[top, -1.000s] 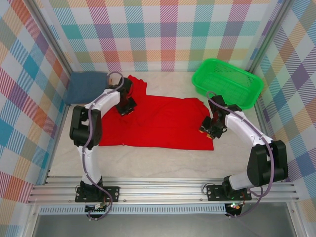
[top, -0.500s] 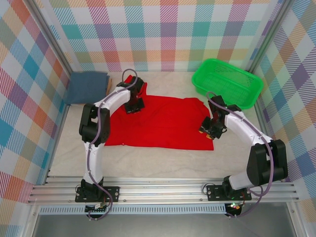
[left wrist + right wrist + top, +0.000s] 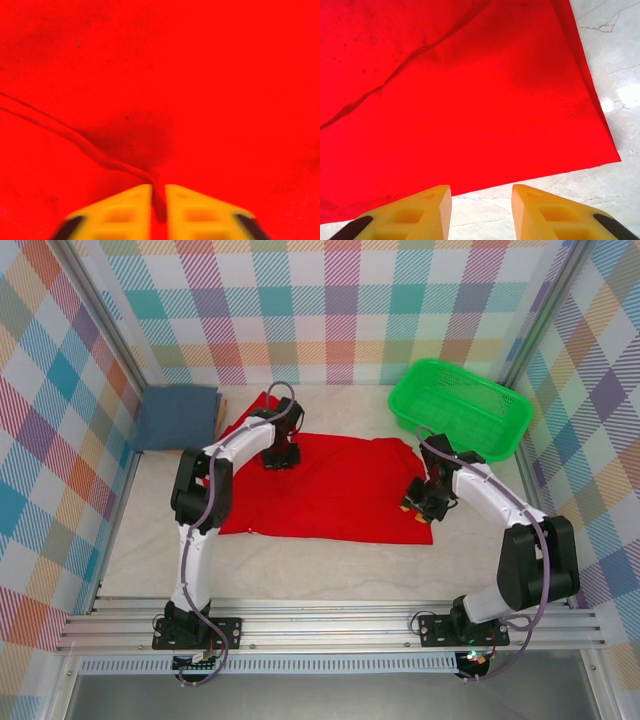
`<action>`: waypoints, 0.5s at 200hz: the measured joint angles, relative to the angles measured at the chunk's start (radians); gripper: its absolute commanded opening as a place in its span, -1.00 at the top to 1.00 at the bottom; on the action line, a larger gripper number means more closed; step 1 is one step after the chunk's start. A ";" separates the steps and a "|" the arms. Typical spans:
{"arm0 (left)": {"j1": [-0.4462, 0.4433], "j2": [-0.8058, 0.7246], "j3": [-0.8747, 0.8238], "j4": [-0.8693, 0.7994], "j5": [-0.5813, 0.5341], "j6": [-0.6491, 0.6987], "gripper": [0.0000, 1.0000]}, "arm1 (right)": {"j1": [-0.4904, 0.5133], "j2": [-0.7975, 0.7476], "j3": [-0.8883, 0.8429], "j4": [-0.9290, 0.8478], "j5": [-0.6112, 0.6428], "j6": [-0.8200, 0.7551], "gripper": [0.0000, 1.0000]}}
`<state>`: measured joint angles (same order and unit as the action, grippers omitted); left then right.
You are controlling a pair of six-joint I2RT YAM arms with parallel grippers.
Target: Fold and stack the t-shirts
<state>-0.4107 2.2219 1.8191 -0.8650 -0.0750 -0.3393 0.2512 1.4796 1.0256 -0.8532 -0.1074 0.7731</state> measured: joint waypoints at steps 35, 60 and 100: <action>-0.005 -0.019 -0.013 -0.008 -0.095 -0.042 -0.27 | -0.010 0.005 -0.005 0.003 -0.013 -0.003 0.21; 0.023 -0.235 -0.248 0.022 -0.100 -0.171 -0.17 | -0.043 -0.006 -0.071 0.030 -0.022 0.024 0.28; 0.206 -0.699 -0.719 0.097 0.007 -0.433 0.13 | -0.060 -0.026 -0.191 0.087 -0.070 0.127 0.39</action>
<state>-0.2043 1.5227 1.1004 -0.7685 -0.0681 -0.7723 0.1909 1.4536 0.8345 -0.7662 -0.1772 0.9005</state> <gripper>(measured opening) 0.463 0.310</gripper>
